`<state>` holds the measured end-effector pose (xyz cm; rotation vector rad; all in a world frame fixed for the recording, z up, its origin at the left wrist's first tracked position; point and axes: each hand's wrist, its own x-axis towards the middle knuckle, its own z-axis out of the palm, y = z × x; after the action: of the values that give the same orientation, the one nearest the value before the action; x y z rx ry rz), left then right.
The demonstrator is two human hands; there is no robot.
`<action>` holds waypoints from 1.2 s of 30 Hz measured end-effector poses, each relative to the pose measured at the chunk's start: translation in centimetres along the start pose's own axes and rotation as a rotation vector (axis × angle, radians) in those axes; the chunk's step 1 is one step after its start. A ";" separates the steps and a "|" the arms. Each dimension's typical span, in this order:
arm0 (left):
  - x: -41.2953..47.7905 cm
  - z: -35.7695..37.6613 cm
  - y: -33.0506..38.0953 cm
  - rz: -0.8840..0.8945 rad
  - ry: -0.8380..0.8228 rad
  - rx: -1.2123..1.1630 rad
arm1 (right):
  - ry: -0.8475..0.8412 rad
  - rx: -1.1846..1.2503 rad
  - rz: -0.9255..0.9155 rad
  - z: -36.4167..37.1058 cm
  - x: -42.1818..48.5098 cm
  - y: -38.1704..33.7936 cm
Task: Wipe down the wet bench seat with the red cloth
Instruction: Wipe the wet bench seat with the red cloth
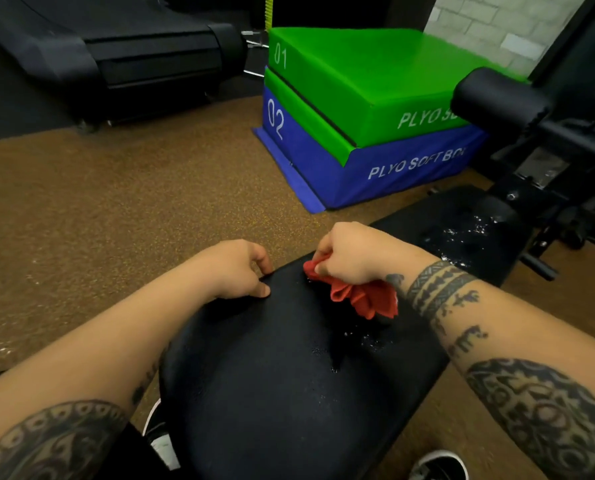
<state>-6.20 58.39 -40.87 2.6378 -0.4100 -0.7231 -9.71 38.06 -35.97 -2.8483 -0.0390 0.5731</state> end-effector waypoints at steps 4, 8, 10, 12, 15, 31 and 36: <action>0.4 -0.4 0.2 -0.012 -0.024 0.014 | 0.288 0.047 0.038 -0.9 1.7 0.8; 1.0 -0.3 0.6 -0.012 0.028 -0.008 | 0.111 -0.035 -0.098 2.8 2.8 -0.6; 1.4 -0.2 0.5 -0.005 0.046 -0.041 | 0.060 -0.118 -0.187 3.2 2.4 -0.9; 1.5 0.0 0.5 0.013 0.024 -0.063 | -0.080 -0.072 -0.197 1.8 1.5 -0.4; 1.5 0.1 0.7 0.037 0.018 -0.036 | -0.042 -0.072 -0.154 -0.9 0.8 0.9; 0.5 0.3 1.4 0.042 0.068 0.046 | 0.101 -0.132 -0.206 1.0 -0.4 0.2; -0.4 0.5 2.0 0.121 0.111 0.090 | -0.072 -0.271 -0.296 3.2 -1.5 -0.6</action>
<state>-7.16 56.67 -40.24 2.6940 -0.5770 -0.5293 -12.35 39.28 -38.07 -2.9923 -0.5810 0.6468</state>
